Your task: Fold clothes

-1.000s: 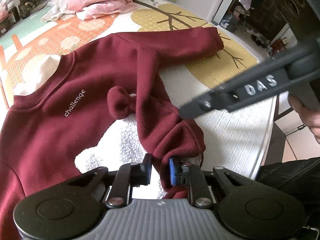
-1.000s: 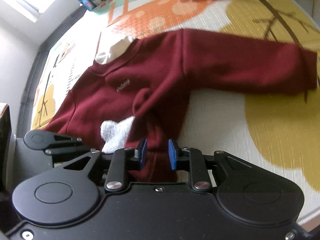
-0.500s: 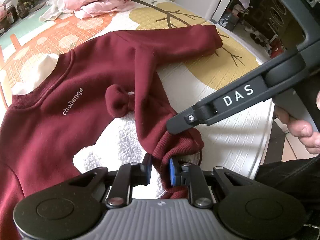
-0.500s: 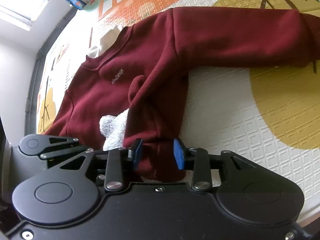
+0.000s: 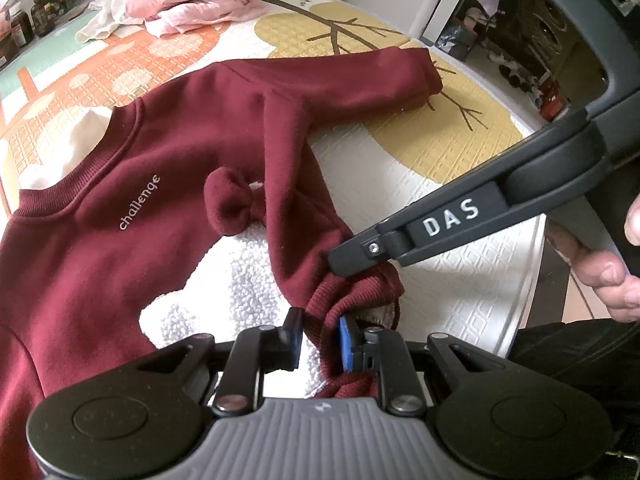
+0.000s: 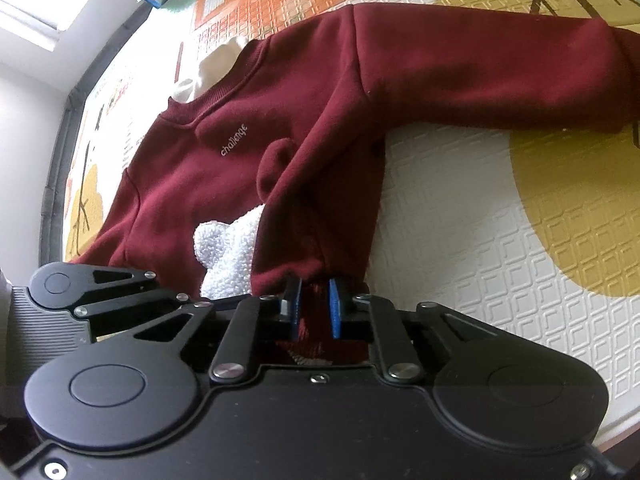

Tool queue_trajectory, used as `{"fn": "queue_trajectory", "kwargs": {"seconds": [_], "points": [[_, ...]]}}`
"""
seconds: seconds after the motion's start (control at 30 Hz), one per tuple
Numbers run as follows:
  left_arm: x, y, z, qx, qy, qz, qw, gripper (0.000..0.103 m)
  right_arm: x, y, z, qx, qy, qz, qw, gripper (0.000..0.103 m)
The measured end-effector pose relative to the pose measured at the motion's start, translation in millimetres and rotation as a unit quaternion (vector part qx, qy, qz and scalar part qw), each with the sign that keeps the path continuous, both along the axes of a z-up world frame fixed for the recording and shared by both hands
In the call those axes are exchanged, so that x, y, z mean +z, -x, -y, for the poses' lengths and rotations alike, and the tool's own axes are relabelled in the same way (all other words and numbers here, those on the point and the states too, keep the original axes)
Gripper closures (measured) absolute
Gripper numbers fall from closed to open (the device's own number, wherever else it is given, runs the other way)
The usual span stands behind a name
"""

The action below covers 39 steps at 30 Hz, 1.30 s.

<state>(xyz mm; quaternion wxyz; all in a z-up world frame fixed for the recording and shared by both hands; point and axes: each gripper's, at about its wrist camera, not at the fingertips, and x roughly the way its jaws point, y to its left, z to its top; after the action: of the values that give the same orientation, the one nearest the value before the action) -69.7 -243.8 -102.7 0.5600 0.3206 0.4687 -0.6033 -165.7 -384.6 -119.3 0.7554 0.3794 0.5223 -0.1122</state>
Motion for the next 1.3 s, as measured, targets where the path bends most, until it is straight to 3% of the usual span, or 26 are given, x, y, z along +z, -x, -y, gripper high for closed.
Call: {"fn": "queue_trajectory", "kwargs": {"seconds": [0.23,0.37,0.47,0.57,0.7,0.87,0.97,1.1,1.3], "points": [[18,1,-2,-0.005,0.029,-0.029,0.9992,0.074,28,17,9,-0.012,0.000,0.016,1.000,0.097],[24,6,0,-0.017,0.042,-0.028,0.9986,0.058,43,30,18,-0.025,0.003,0.021,0.999,0.097],[22,7,2,-0.019,0.040,-0.024,0.9988,0.053,47,39,25,-0.035,0.005,0.015,0.999,0.098],[17,7,4,-0.017,0.032,-0.014,0.9992,0.048,44,48,30,-0.048,0.005,0.000,0.999,0.100],[4,3,8,-0.004,0.003,0.016,0.9999,0.048,33,60,40,-0.068,0.001,-0.020,0.998,0.103],[3,-1,3,-0.013,0.008,-0.022,0.9997,0.048,19,67,43,-0.080,-0.010,-0.029,0.996,0.103],[8,5,0,-0.026,0.016,-0.018,0.9994,0.047,20,67,43,-0.091,-0.027,-0.012,0.995,0.099],[7,7,0,-0.024,0.011,-0.014,0.9996,0.047,27,66,45,-0.096,-0.032,0.009,0.995,0.073],[4,7,2,-0.020,0.002,-0.010,0.9998,0.047,21,55,46,-0.088,-0.033,0.006,0.996,0.069]]}}
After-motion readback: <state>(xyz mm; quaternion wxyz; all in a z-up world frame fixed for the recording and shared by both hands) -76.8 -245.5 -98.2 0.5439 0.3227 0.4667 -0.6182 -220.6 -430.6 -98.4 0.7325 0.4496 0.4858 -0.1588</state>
